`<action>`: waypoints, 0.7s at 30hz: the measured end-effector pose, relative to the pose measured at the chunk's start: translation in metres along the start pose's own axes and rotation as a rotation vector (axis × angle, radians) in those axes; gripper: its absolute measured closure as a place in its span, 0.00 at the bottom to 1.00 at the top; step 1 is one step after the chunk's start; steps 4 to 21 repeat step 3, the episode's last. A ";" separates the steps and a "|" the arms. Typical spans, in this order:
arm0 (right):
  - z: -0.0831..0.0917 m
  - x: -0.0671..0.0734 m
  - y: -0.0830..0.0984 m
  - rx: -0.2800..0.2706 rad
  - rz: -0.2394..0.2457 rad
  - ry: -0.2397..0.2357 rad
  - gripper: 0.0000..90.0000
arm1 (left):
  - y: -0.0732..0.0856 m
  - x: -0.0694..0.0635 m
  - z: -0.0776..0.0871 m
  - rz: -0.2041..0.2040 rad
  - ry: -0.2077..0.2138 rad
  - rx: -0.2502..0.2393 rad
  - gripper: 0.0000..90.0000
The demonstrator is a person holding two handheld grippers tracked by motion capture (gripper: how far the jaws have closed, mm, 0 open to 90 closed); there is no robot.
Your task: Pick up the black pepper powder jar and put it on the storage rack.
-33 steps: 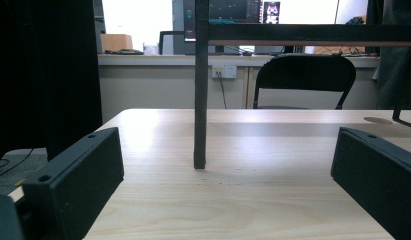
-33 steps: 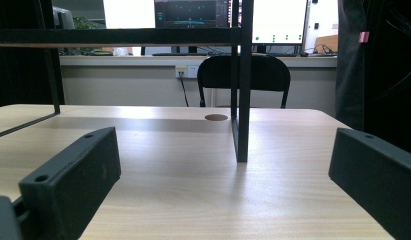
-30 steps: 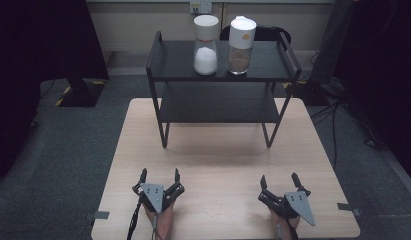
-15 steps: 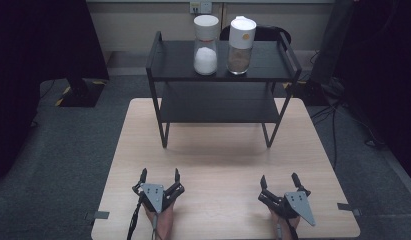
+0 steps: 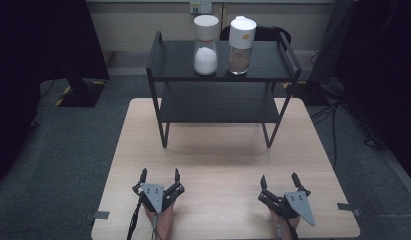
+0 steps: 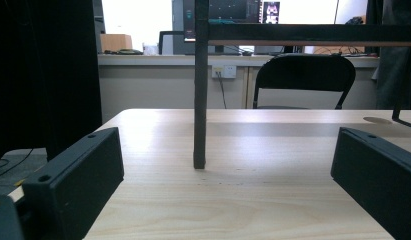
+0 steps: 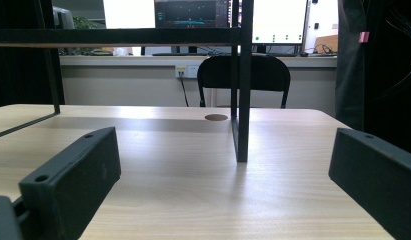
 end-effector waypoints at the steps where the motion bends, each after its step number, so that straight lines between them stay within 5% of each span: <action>1: 0.000 0.000 0.000 0.000 0.000 0.000 0.00 | 0.000 0.000 0.000 0.000 0.000 0.000 0.00; 21: 0.000 0.000 0.000 0.000 0.000 0.000 0.00 | 0.000 0.000 0.000 0.002 -0.002 0.001 0.00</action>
Point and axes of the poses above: each handheld gripper's, and its own axes: z roughly backward along the jaws, y roughly out of its underside, x roughly to its left, the point moved 3 cm from there along -z, roughly forward along the jaws, and after that the axes turned 14 degrees about -z, right-handed, at the moved point
